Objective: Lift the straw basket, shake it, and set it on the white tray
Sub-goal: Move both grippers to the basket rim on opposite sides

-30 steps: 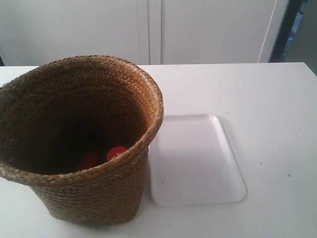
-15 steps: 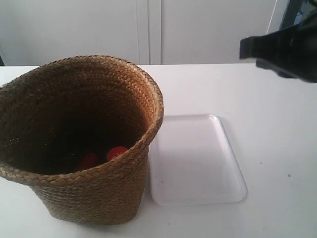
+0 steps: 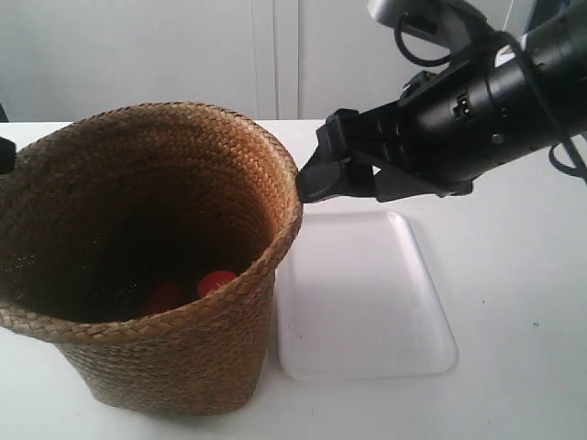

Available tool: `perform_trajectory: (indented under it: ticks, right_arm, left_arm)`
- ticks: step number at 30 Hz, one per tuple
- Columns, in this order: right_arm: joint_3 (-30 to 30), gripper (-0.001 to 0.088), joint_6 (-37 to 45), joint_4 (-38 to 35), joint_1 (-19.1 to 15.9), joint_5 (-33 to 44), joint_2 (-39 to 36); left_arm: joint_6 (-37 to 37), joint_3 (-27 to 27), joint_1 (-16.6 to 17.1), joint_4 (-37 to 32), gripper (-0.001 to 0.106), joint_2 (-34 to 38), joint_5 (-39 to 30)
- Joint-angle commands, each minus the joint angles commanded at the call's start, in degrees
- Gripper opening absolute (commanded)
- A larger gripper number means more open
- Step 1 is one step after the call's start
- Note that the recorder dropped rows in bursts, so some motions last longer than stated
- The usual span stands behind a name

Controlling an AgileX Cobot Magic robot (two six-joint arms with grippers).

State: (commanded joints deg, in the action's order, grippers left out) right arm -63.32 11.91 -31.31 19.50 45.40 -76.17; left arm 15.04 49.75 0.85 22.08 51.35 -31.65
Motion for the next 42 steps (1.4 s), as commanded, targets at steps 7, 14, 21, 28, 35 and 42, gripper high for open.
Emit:
perform_trajectory:
  ticks: [7, 14, 21, 28, 35, 42]
  right_arm:
    - [0.0, 0.0771, 6.51, -9.76, 0.0, -3.49, -2.66]
    - [0.0, 0.075, 9.04, -13.64, 1.02, -8.05, -6.63]
    - [0.0, 0.0432, 9.04, -13.92, 2.75, -9.97, -10.67]
    - [0.0, 0.0, 12.65, -13.81, 2.75, -14.67, -4.59]
    - [6.81, 0.0, 16.36, -10.68, 2.75, -16.58, 9.88]
    - [13.25, 0.0, 6.14, -11.23, 5.24, -12.35, 24.08]
  left_arm:
    - [0.0, 0.0, 0.0, 1.78, 0.078, 8.34, 0.65]
    - [0.37, 0.0, 0.0, 5.55, 0.078, 12.39, 0.65]
    - [0.37, 0.0, 0.0, 7.07, 0.055, 16.4, 0.44]
    - [6.23, 0.0, -0.46, 15.51, 0.0, 12.4, 6.01]
    - [11.58, -4.57, -11.21, 17.9, 0.0, 0.17, 17.54]
    - [13.08, -10.76, -19.89, 18.61, 0.0, -9.03, 23.03]
